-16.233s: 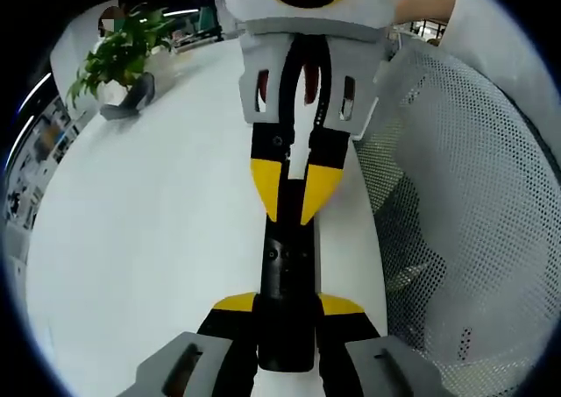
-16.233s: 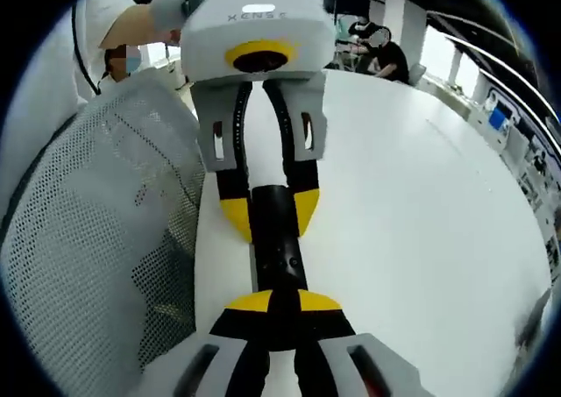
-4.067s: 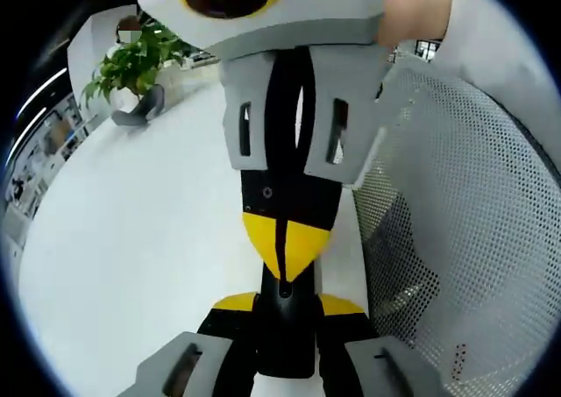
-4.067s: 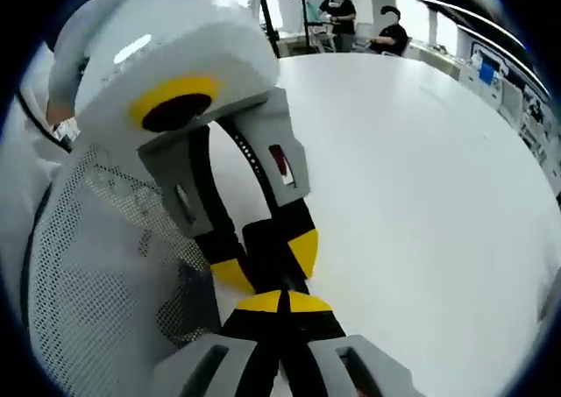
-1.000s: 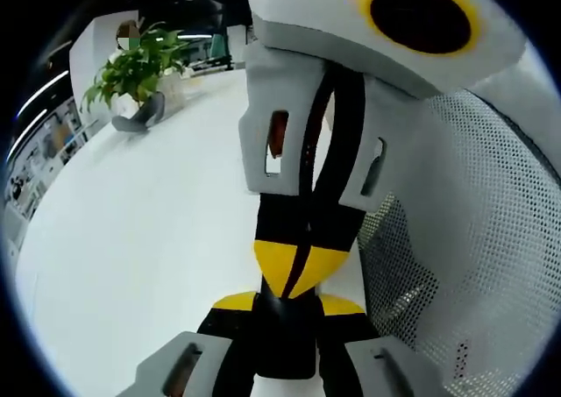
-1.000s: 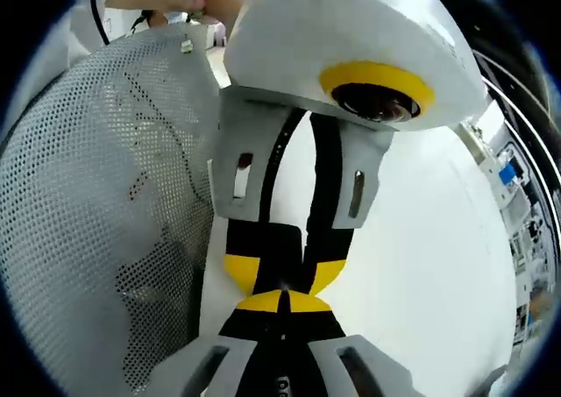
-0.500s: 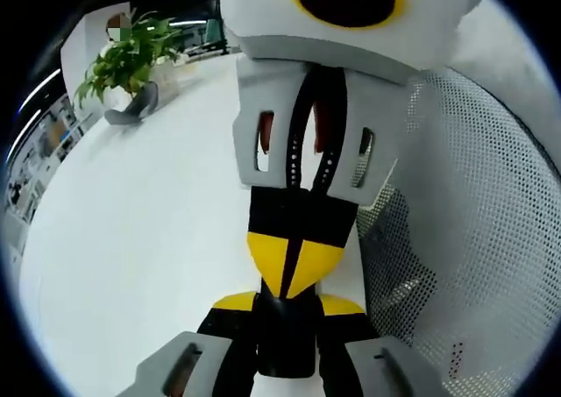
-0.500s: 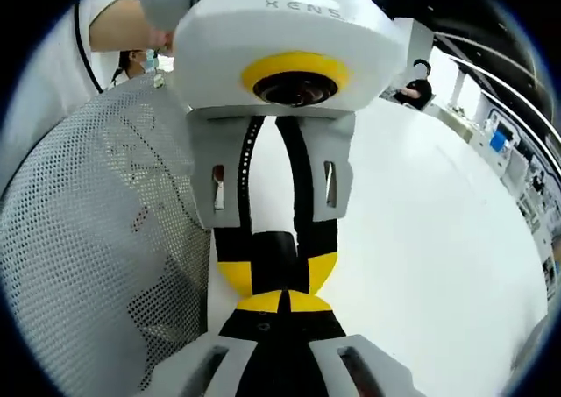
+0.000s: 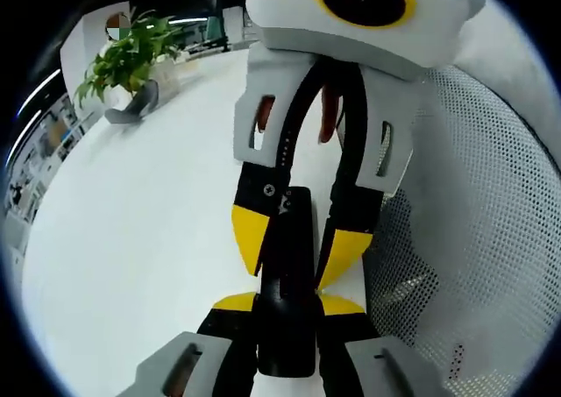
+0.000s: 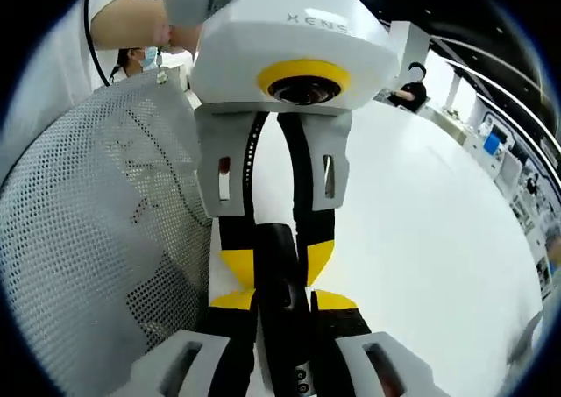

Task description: Press the specified remote control buttons in sequence, fully releasing each button before pressing the next.

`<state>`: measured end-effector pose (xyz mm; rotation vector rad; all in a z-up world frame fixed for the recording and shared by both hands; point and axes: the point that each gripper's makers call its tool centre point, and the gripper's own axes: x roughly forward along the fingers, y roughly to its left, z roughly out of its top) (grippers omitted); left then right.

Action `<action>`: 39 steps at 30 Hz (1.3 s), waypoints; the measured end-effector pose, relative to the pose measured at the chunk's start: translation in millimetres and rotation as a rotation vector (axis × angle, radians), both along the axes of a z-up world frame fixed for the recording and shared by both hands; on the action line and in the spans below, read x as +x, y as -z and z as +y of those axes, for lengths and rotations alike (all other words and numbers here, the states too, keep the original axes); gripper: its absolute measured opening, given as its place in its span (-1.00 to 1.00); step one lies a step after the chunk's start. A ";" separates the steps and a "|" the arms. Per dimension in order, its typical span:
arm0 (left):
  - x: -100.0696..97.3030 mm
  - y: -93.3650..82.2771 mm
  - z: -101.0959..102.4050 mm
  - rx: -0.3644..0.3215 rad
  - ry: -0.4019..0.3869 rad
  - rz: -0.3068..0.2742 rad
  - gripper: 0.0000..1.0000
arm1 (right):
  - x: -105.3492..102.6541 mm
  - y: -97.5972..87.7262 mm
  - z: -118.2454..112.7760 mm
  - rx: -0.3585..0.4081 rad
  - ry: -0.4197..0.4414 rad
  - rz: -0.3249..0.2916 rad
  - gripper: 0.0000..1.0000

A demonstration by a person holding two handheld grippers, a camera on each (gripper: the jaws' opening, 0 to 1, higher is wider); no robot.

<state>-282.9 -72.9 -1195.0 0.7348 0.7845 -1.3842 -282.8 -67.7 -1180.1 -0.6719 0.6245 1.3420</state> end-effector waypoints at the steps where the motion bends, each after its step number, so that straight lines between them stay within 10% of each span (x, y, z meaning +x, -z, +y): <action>1: 0.0 0.1 0.0 0.005 -0.001 0.000 -0.52 | 0.9 0.0 -1.4 0.002 0.009 0.002 -0.56; 16: 0.8 0.2 0.3 0.018 -0.013 0.002 -0.52 | 0.6 1.7 -5.7 0.053 0.114 0.130 -0.65; 26: 1.8 0.1 0.4 -0.005 -0.016 0.001 -0.52 | -2.4 1.2 -1.9 0.040 0.063 0.084 -0.69; 30: 2.0 -0.2 0.1 -0.025 -0.030 0.003 -0.52 | -1.1 -0.7 -13.5 -0.015 0.024 0.013 -1.00; 34: 2.4 -0.3 -0.4 -0.032 -0.040 0.002 -0.52 | -10.0 -1.8 -18.2 0.036 0.079 0.135 -0.92; 39: 2.6 -0.7 -0.7 -0.030 -0.034 0.001 -0.52 | -4.1 2.5 -14.5 -0.013 0.057 0.038 -0.61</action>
